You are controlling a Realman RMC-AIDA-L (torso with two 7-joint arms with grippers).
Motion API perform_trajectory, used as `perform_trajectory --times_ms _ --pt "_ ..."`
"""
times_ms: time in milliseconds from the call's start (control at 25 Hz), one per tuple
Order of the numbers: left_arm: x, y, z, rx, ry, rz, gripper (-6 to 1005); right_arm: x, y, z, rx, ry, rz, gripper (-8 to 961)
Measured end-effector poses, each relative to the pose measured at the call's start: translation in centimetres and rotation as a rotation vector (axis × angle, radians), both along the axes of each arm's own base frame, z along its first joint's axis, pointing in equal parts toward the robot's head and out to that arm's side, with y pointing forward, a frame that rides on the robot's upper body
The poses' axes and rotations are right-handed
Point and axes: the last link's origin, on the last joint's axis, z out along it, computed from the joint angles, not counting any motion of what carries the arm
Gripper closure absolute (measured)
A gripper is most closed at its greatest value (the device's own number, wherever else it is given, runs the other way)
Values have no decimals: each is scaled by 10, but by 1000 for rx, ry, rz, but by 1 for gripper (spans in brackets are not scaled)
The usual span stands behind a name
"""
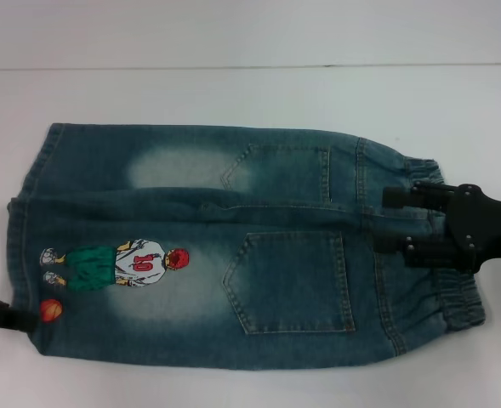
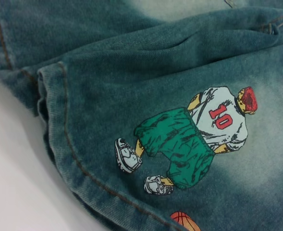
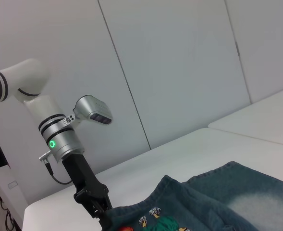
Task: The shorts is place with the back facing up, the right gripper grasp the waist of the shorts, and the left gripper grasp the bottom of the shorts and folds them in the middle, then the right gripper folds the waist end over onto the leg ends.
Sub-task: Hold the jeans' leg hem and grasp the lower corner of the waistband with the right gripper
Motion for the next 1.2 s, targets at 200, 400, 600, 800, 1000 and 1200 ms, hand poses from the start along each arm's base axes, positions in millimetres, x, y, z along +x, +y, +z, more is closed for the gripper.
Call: perform_trajectory --times_ms 200,400,600,800,1000,1200 --pt "1 0 0 -3 -7 2 795 -1 -1 0 -3 3 5 121" --pt "2 1 1 -1 -10 -5 925 1 -1 1 0 4 -2 121" --pt "8 6 -1 6 -24 -26 936 14 -6 5 47 21 -80 122" --pt "14 13 -1 18 -38 -45 936 37 -22 17 120 71 -202 123" --pt "17 14 -2 29 -52 -50 936 59 -46 21 133 82 -302 124" --pt "20 15 -4 34 -69 -48 935 76 -70 21 122 89 -397 125"
